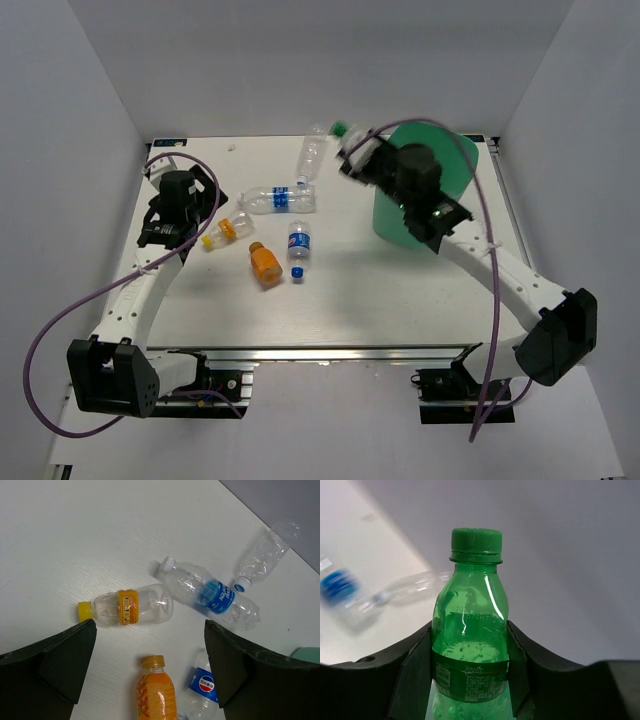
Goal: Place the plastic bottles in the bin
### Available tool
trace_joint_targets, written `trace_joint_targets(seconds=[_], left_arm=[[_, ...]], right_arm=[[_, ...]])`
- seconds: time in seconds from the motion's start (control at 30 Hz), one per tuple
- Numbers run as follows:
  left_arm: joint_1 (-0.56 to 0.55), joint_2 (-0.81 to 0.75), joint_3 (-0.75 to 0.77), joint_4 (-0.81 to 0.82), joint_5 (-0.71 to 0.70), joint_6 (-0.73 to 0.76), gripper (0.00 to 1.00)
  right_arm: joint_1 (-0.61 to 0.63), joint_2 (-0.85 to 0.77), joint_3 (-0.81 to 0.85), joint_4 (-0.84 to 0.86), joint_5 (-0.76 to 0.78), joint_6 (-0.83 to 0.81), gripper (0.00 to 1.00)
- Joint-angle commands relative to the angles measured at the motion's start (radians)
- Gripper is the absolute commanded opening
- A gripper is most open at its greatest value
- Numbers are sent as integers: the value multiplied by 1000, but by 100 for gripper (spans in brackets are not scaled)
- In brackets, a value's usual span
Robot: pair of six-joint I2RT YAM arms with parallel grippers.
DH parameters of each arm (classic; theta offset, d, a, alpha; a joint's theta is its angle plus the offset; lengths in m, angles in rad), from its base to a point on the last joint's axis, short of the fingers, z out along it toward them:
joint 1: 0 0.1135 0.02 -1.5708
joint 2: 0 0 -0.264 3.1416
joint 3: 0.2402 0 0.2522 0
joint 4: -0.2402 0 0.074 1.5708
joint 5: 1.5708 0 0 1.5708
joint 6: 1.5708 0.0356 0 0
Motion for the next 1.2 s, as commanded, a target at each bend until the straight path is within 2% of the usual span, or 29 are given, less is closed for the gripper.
trace_joint_targets(seconds=[0.0, 0.1, 0.13, 0.2, 0.27, 0.3, 0.33, 0.53, 0.6, 0.7, 0.77, 0.8, 0.93, 0.97, 1.0, 1.17], left_arm=[[-2, -23, 9, 42, 26, 21, 98], [-2, -18, 7, 51, 26, 23, 98], [-1, -17, 7, 54, 25, 21, 98], [-2, -11, 15, 55, 25, 19, 98], [-2, 1, 21, 54, 32, 23, 98], [-2, 5, 23, 51, 35, 23, 98], [-2, 9, 24, 46, 35, 23, 98], [-2, 12, 15, 68, 80, 32, 98], [-2, 9, 10, 78, 91, 49, 98], [-2, 9, 6, 91, 86, 81, 98], [-1, 12, -2, 109, 91, 108, 98], [-1, 14, -6, 115, 106, 127, 98], [-1, 21, -16, 176, 229, 208, 98], [-1, 21, -16, 184, 262, 229, 98], [-1, 21, -16, 189, 267, 237, 98], [1, 6, -22, 175, 266, 276, 98]], right_arm=[[-103, -2, 109, 158, 258, 279, 10], [-211, 21, 162, 73, 289, 438, 13], [-235, 21, 162, 61, 294, 492, 22], [-295, 17, 149, 42, 304, 592, 32], [-320, 14, 144, 28, 303, 623, 66], [-321, 2, 146, 17, 282, 620, 80], [-321, -9, 146, 2, 253, 626, 89], [-308, -57, 205, -75, -100, 651, 89], [-254, -54, 213, -133, -186, 610, 89], [-136, -40, 155, -129, -235, 566, 89], [-78, -25, 48, -73, -354, 606, 89], [-52, 10, 23, -33, -363, 647, 89], [76, 165, 50, -50, -179, 729, 89], [97, 238, 108, -70, -97, 775, 89], [100, 270, 122, -89, -62, 894, 89], [122, 415, 43, 73, 79, 1080, 89]])
